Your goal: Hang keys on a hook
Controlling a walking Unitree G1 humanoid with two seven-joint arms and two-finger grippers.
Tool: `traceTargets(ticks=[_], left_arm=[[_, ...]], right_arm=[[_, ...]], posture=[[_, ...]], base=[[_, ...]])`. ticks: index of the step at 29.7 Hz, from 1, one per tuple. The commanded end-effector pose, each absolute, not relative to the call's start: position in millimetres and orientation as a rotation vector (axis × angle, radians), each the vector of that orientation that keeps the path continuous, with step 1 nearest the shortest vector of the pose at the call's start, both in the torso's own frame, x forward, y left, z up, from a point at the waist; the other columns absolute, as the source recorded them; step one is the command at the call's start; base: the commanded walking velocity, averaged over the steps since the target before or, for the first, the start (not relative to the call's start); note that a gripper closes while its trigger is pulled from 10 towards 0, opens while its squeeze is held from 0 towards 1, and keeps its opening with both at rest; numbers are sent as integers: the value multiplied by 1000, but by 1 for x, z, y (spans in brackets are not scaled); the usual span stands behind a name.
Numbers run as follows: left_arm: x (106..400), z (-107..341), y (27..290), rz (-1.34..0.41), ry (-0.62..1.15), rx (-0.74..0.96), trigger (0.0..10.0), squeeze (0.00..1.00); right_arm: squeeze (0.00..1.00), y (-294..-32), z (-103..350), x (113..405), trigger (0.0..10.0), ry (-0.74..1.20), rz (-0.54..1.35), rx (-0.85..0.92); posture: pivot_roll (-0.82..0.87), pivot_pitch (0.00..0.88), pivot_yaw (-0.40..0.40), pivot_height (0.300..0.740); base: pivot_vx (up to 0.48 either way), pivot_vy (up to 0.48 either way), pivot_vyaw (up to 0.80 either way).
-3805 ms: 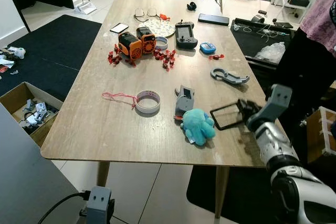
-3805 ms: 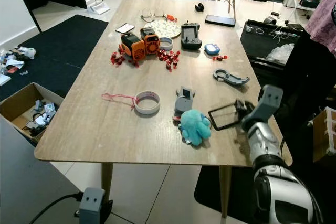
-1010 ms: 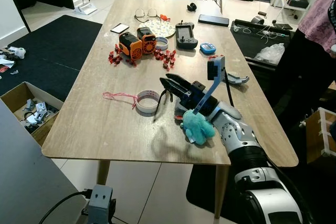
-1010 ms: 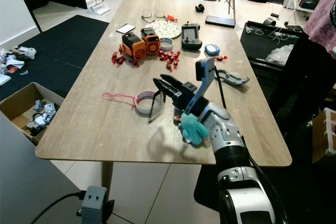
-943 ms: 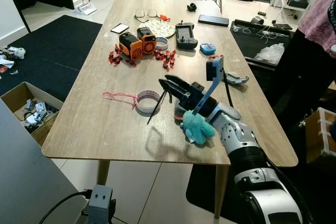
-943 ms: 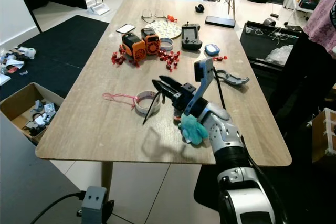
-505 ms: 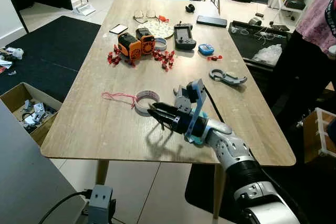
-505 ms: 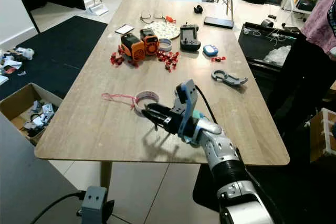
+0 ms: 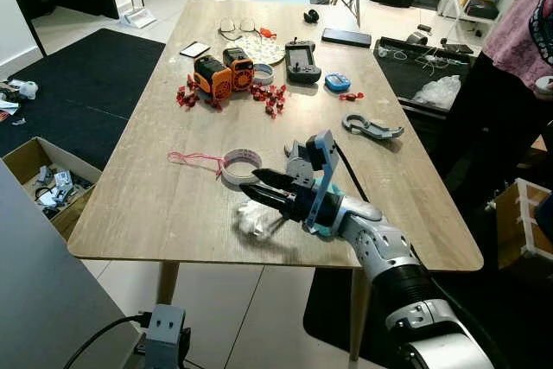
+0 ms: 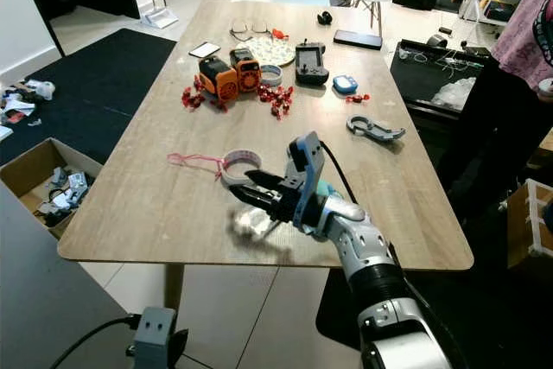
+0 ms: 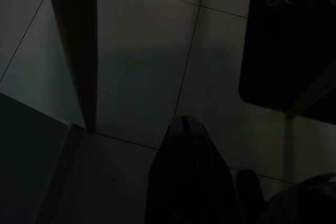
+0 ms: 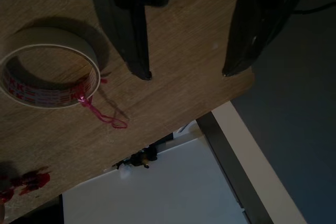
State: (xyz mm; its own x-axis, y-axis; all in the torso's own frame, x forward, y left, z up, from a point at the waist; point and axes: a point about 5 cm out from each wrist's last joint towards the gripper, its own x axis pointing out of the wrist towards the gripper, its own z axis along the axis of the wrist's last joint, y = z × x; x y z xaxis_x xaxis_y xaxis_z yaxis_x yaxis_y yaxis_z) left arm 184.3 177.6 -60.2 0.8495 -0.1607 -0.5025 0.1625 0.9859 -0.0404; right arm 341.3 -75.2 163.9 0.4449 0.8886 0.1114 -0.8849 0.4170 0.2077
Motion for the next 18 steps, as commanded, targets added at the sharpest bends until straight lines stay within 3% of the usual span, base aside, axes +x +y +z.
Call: traceTargets(ticks=[1,11,18], left_arm=[[177,-65,177,-168,554,-5,10000,0],[178,-65,175,-172,553,-5,10000,0],[177,-65,175,-172,558,-5,10000,0]], right_arm=[[0,-78,167,342,10000,-7,1091,220],[0,-90,146,349,10000,106,965,125],[0,-87,125,342,10000,184,988,58]], posture=[[49,99,-52,740],[48,91,-57,740],[49,88,-57,740]], base=[[0,0,0],[0,0,0],[0,0,0]])
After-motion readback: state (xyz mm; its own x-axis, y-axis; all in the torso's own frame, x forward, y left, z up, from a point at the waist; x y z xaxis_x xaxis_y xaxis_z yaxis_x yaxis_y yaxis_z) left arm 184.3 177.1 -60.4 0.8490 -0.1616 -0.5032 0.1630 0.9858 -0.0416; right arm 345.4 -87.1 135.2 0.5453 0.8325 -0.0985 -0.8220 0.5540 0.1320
